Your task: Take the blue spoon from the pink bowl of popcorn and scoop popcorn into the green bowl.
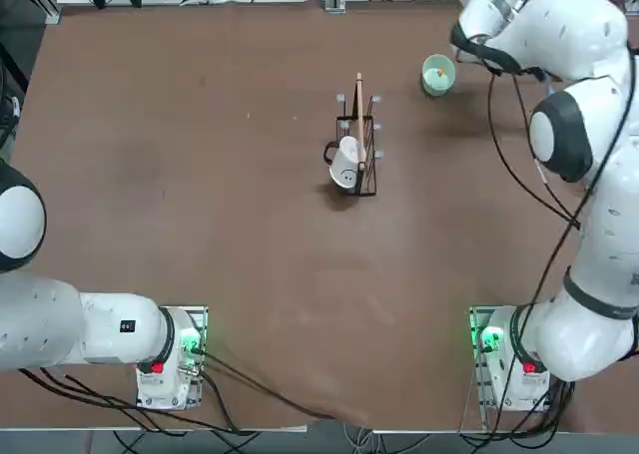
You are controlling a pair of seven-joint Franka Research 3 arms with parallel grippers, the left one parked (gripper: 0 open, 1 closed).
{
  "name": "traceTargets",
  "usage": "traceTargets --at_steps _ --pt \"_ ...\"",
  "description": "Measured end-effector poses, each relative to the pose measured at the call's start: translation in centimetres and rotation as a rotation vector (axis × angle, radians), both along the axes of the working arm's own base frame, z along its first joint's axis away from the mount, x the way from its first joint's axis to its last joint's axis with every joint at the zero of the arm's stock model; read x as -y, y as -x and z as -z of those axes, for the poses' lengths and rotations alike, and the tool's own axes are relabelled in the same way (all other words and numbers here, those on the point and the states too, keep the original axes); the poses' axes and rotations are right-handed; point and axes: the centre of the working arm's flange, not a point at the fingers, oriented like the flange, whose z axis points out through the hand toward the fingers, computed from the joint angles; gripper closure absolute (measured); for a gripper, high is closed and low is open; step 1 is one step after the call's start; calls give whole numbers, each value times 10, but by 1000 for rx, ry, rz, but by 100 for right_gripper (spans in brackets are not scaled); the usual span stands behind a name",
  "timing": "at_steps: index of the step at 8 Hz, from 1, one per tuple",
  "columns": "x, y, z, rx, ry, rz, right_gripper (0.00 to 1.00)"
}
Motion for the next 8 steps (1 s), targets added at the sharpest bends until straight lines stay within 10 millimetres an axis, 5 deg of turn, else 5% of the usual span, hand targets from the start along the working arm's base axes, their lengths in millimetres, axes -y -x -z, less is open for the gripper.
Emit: traceTargets --at_steps 2,8 --pt "75 39 6 -25 -2 48 88" --pt "178 119 80 -36 32 27 88"
